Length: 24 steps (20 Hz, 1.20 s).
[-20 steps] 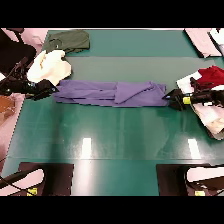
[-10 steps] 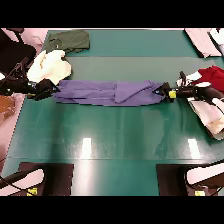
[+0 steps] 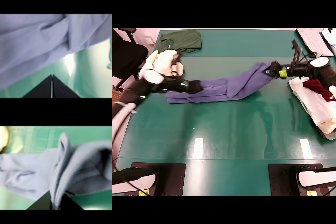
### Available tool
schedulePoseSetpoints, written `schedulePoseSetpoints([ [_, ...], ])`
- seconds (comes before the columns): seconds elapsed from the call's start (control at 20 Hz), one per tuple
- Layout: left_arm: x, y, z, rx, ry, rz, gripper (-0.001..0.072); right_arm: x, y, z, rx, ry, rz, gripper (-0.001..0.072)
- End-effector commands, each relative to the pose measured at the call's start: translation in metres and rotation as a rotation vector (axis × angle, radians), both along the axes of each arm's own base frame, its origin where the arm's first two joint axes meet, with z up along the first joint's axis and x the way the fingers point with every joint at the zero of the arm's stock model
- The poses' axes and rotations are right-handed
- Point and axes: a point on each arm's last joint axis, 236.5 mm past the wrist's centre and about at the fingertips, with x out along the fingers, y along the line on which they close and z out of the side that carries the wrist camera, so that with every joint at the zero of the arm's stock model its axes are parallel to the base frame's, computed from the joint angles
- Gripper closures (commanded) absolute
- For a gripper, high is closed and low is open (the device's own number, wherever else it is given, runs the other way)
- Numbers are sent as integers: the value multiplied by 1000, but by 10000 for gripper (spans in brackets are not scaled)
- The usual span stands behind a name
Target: Fold the shirts.
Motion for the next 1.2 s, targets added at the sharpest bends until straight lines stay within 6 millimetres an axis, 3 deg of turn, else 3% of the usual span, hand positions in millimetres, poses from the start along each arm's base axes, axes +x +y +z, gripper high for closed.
schedulePoseSetpoints([
  [0.0,31,-55,-27,3,-99,41,685,-11,11,54,-65,-108,40,688],
  [0.25,79,-88,-40,-84,-80,85,685,-24,2,92,-166,-161,53,689],
  [0.45,82,-131,-50,-121,-28,-12,685,-16,4,122,-163,-212,41,689],
  [0.6,78,-158,-46,-132,-50,-51,685,-18,34,112,-146,-161,110,689],
  [0.8,75,-165,-50,-130,-46,-61,685,-25,106,80,-130,-105,243,689],
  [0.9,71,-158,-51,-130,-6,-92,686,-25,148,69,-117,-108,292,689],
  [1.0,84,-133,-23,-140,-29,-76,687,-24,182,58,-103,-106,327,688],
  [1.1,101,-68,20,-47,-69,42,688,-28,219,44,-90,-92,373,688],
  [1.15,104,-15,37,84,-79,128,688,-30,235,39,-83,-83,392,688],
])
